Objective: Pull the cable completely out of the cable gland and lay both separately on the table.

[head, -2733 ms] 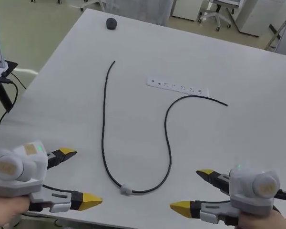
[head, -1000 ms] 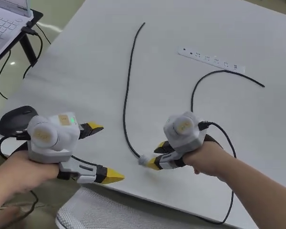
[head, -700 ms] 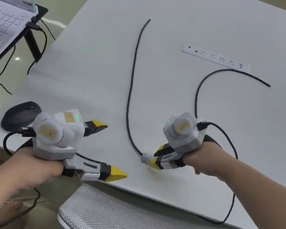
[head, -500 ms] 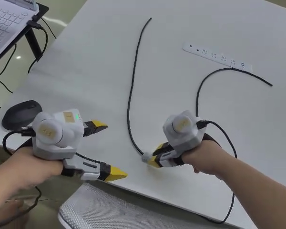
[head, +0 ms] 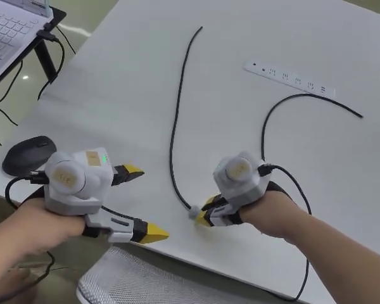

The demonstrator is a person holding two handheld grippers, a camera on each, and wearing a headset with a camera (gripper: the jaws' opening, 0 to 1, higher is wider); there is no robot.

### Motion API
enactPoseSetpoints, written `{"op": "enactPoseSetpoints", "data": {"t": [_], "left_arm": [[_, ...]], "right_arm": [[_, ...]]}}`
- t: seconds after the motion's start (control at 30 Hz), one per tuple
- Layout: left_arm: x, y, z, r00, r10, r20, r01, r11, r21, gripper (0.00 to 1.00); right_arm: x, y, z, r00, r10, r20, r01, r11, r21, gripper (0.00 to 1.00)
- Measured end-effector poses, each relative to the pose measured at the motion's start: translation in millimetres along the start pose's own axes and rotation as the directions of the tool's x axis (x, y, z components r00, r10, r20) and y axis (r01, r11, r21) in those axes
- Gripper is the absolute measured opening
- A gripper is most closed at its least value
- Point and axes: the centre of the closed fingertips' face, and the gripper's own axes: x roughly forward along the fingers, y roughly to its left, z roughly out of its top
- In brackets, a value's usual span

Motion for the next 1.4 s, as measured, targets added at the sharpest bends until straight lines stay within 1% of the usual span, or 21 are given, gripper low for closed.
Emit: {"op": "enactPoseSetpoints", "data": {"t": [0.1,0.23,0.37,0.47,0.6,0.73,0.83,0.93,1.0,1.1,1.27,1.4], "left_arm": [[1.1,-1.9,3.4,1.0,-0.006,0.003,0.006,1.0,0.002,0.83],[2.6,-3.6,7.6,0.9999,-0.013,0.004,0.013,1.0,0.007,0.83],[3.1,-5.6,14.3,0.9998,-0.021,0.002,0.021,0.999,0.028,0.83],[3.8,-5.9,19.5,0.9997,-0.023,0.004,0.023,0.999,0.04,0.83],[6.5,-9.8,28.7,0.9994,-0.034,0.009,0.033,0.998,0.06,0.82],[11.7,-16.2,39.2,0.9985,-0.052,0.017,0.051,0.995,0.081,0.82],[15.3,-17.5,43.2,0.9982,-0.057,0.016,0.055,0.994,0.093,0.82],[18.2,-21.6,51.7,0.9977,-0.063,0.025,0.06,0.993,0.1,0.82],[21.0,-22.9,56.2,0.9975,-0.064,0.029,0.061,0.992,0.107,0.82],[25.5,-24.4,60.1,0.998,-0.06,0.02,0.057,0.992,0.117,0.81],[28.9,-31.5,76.8,0.997,-0.062,0.046,0.056,0.991,0.121,0.81],[33.2,-35.1,82.4,0.9966,-0.07,0.043,0.064,0.989,0.132,0.8]], "right_arm": [[-3.4,0.2,2.1,0.9999,-0.016,-0.002,0.016,0.999,-0.03,0.08],[-10.1,0.6,5.2,0.9997,-0.024,0.005,0.024,0.999,-0.035,0.07],[-22.7,2.6,7.3,0.9992,-0.038,0.008,0.039,0.998,-0.058,0.07],[-34.0,4.0,10.1,0.9989,-0.043,0.022,0.044,0.998,-0.047,0.07],[-48.7,5.1,13.5,0.9975,-0.06,0.037,0.062,0.997,-0.05,0.07],[-62.4,7.6,17.4,0.9966,-0.069,0.044,0.071,0.996,-0.051,0.07],[-74.0,9.3,20.8,0.9952,-0.083,0.053,0.087,0.994,-0.072,0.07],[-84.0,11.0,22.6,0.9945,-0.083,0.064,0.088,0.993,-0.079,0.07],[-90.0,13.9,21.7,0.9956,-0.072,0.061,0.077,0.993,-0.093,0.07],[-98.9,14.3,20.1,0.9955,-0.074,0.059,0.08,0.991,-0.109,0.07],[-115.7,19.2,20.8,0.9959,-0.064,0.064,0.072,0.988,-0.135,0.07],[-126.8,21.6,21.4,0.9956,-0.064,0.069,0.074,0.985,-0.154,0.07]]}}
